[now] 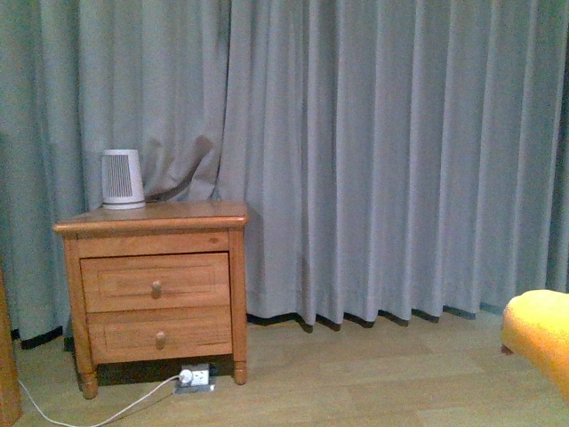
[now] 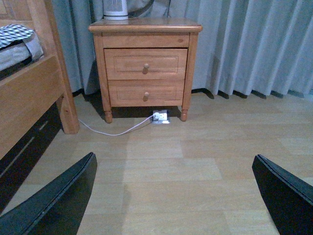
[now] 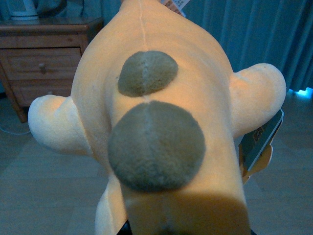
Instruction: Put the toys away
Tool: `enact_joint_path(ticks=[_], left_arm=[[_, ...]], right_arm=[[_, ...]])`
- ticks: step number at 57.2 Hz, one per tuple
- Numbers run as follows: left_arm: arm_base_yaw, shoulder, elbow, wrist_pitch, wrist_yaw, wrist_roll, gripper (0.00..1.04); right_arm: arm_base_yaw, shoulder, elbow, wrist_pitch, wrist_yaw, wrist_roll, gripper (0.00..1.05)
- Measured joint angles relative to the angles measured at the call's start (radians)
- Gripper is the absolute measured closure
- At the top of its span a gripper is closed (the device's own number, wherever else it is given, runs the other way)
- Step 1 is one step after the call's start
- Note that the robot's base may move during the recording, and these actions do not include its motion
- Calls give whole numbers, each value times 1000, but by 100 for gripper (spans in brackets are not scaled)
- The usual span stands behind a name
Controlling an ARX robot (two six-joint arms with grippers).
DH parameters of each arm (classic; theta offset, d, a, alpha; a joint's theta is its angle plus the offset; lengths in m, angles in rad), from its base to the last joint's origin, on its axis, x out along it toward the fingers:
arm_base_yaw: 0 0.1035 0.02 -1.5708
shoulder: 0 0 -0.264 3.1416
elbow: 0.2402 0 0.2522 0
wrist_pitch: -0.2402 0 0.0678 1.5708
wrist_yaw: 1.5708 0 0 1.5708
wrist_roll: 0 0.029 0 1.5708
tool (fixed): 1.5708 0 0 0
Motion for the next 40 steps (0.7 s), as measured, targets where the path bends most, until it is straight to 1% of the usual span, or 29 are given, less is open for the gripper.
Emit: enact_joint_path(ticks=[40], left_arm=[[0, 0, 0, 0, 0, 0, 6]], right_arm=[[0, 0, 0, 0, 0, 0, 98]])
